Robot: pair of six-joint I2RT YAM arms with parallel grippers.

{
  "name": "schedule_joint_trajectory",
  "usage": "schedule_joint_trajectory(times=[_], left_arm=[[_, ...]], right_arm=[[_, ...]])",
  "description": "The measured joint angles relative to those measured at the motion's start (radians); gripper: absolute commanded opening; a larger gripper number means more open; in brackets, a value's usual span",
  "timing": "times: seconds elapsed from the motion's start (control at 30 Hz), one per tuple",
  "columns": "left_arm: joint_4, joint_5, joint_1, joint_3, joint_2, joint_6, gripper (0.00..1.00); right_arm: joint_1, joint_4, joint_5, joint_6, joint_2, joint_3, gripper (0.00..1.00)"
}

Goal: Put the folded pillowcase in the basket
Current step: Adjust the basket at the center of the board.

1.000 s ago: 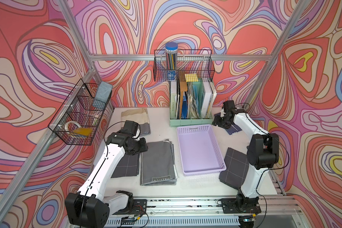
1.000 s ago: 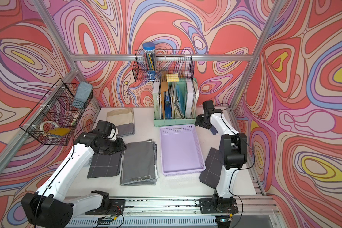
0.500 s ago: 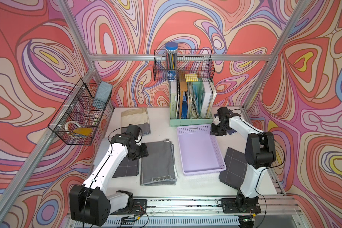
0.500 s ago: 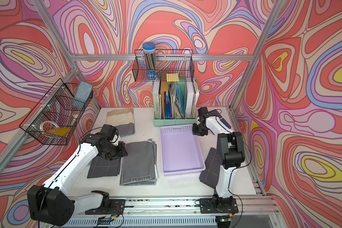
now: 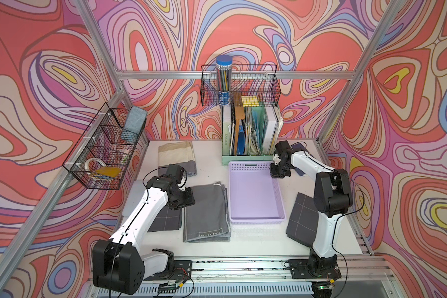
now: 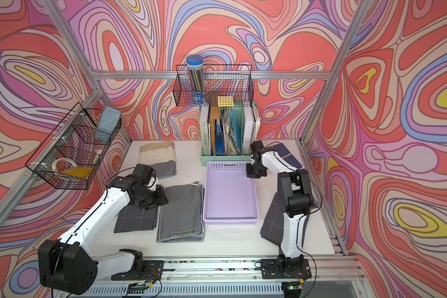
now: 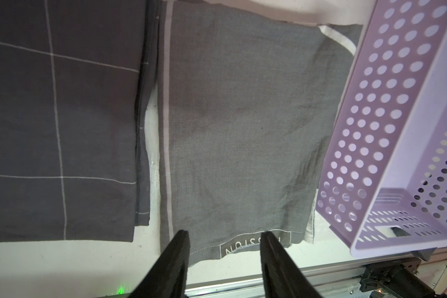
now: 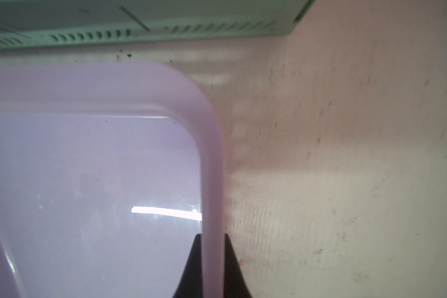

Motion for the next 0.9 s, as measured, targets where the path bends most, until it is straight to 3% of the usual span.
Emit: schedule_joint_trajectory(times=[0.2, 0.27, 0.33, 0.37, 0.43, 0.57, 0.77, 0.9], left_arm=[[0.002, 0.0, 0.0, 0.0, -0.013, 0.011, 0.51], [0.002, 0.0, 0.0, 0.0, -0.017, 0.013, 0.52], [0.002, 0.0, 0.0, 0.0, -0.016, 0.018, 0.52], [0.002, 0.0, 0.0, 0.0, -0.016, 0.019, 0.52], [0.002, 0.0, 0.0, 0.0, -0.012, 0.018, 0.52], [0.011, 0.002, 0.0, 0.0, 0.014, 0.018, 0.54], [0.027, 0.007, 0.0, 0.0, 0.052, 0.018, 0.59], [0.026, -0.022, 0.0, 0.0, 0.082, 0.005, 0.67]], right_arm=[[-0.01, -0.004, 0.05, -0.009, 0.005, 0.008, 0.09], [-0.025, -0.004, 0.065, -0.007, 0.005, 0.008, 0.17], [-0.044, -0.003, 0.09, -0.016, 0.007, 0.009, 0.16], [-0.054, -0.003, 0.103, -0.018, 0.008, 0.01, 0.2], [-0.069, -0.006, 0.126, -0.024, 0.013, 0.019, 0.39], [-0.087, -0.006, 0.166, -0.037, 0.023, 0.059, 0.55], [-0.084, 0.028, 0.136, -0.039, 0.017, 0.08, 0.57], [-0.063, 0.065, 0.123, -0.009, -0.064, -0.004, 0.56]])
